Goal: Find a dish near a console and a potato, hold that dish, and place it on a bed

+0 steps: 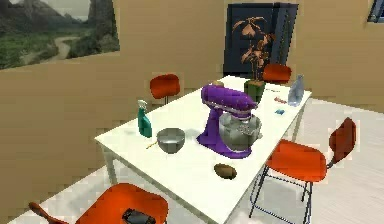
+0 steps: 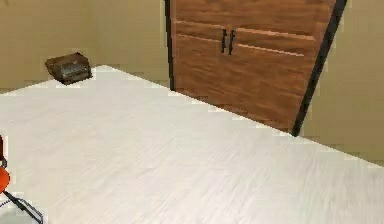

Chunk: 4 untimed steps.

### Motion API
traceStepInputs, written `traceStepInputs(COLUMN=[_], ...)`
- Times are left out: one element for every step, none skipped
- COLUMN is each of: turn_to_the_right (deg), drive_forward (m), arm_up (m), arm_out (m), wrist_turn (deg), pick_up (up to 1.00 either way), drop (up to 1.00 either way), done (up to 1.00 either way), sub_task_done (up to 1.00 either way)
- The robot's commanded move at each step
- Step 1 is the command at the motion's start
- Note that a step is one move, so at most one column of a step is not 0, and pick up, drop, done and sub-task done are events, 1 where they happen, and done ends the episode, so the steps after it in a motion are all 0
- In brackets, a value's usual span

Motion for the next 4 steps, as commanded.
traceStepInputs(turn_to_the_right=[30.0,0.0,-45.0,-45.0], drive_forward=[0.00,0.35,0.00,0.00], arm_up=[0.00,0.00,0.00,0.00], arm_out=[0.00,0.00,0.00,0.00], wrist_turn=[0.0,0.0,0.0,0.0], pick_up=[0.00,0.00,0.00,0.00], drop=[0.00,0.00,0.00,0.00], done=[0.00,0.00,0.00,0.00], sub_task_done=[0.00,0.00,0.00,0.00])
